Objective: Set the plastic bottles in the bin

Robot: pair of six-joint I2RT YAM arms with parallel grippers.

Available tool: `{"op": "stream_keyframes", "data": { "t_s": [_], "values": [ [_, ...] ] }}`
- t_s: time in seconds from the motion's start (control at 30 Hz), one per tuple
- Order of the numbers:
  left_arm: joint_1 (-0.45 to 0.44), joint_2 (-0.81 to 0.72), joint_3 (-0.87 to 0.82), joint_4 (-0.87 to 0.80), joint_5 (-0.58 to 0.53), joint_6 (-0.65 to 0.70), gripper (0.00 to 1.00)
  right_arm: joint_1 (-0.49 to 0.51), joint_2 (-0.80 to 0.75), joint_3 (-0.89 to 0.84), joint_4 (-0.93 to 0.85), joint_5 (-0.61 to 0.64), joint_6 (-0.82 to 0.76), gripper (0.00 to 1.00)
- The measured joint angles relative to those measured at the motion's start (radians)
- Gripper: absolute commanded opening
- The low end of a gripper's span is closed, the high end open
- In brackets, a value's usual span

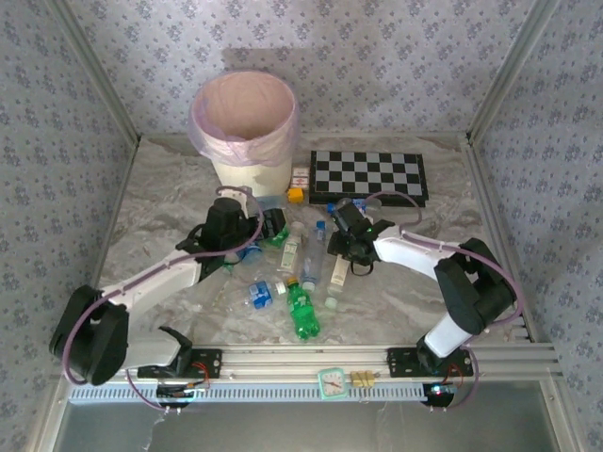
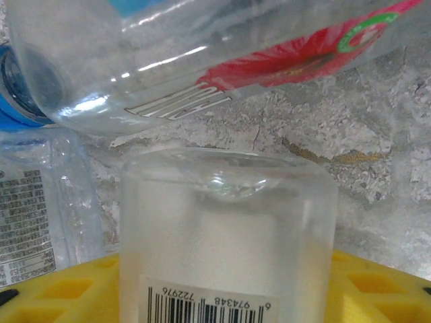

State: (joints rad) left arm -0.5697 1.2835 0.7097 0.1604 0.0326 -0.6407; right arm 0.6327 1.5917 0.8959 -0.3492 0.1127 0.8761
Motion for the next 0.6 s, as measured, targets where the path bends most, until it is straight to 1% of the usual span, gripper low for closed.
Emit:
{"op": "stream_keyframes", "data": {
  "t_s": [0.13, 0.3, 0.5, 0.6],
  "values": [
    [0.000, 0.047, 0.043, 0.036, 0.005, 0.000, 1.00, -0.009, -0.011, -0.013, 0.024, -0.002, -0.001, 0.52],
    [0.000, 0.068, 0.048, 0.075, 0.043, 0.000, 1.00, -0.023, -0.073, -0.040, 0.022, -0.004, -0.026, 0.50],
    [0.000, 0.079, 0.051, 0.138, 0.151, 0.004, 1.00, -0.045, -0.227, -0.030, 0.040, -0.016, -0.103, 0.50],
    [0.000, 0.099, 0.071, 0.177, 0.225, 0.004, 1.00, -0.069, -0.249, 0.013, 0.071, -0.029, -0.142, 0.50]
  ]
}}
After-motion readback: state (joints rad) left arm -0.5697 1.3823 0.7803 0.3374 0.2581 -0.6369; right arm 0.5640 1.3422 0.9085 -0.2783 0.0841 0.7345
